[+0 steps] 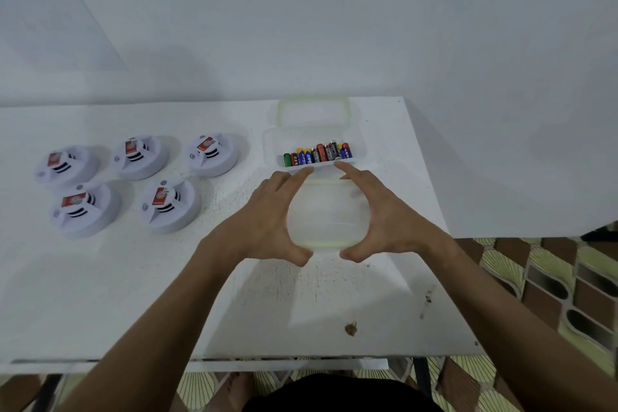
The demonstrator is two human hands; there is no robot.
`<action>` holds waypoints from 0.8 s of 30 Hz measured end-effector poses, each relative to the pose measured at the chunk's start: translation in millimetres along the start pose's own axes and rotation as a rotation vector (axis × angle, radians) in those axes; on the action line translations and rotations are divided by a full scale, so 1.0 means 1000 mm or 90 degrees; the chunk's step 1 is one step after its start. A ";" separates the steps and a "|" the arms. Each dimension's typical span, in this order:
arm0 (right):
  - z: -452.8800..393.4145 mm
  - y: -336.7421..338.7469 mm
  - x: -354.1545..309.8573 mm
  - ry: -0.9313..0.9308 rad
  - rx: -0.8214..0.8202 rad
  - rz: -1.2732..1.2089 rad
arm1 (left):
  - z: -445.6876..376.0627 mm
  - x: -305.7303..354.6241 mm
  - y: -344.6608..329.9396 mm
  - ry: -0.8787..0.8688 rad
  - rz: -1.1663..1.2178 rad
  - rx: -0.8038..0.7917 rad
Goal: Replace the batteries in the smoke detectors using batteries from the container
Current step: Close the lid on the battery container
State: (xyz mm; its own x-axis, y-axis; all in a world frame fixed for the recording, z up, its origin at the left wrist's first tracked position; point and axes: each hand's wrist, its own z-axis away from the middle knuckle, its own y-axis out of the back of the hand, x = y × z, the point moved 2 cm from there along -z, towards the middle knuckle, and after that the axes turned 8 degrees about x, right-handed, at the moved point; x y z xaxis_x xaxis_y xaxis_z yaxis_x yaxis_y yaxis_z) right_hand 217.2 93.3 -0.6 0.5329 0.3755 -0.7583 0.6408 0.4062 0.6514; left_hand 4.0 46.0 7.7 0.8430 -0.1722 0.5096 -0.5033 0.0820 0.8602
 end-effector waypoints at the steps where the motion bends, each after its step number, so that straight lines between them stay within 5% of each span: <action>1: 0.000 0.000 0.000 -0.001 0.000 -0.002 | -0.001 0.000 0.000 -0.001 -0.006 -0.004; 11: -0.004 0.002 0.000 0.000 -0.025 0.001 | -0.001 0.001 0.002 0.024 0.009 -0.012; 24: 0.004 -0.002 0.006 0.010 0.032 -0.129 | 0.026 0.001 -0.016 0.107 0.289 0.137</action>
State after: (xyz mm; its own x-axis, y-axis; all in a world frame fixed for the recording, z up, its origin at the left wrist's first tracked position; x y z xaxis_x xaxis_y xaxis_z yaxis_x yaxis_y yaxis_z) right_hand 221.5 91.5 -6.2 0.3825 0.3031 -0.8728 0.7612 0.4320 0.4836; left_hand 7.7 18.6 -6.0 0.5406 -0.0055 0.8412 -0.8377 -0.0949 0.5378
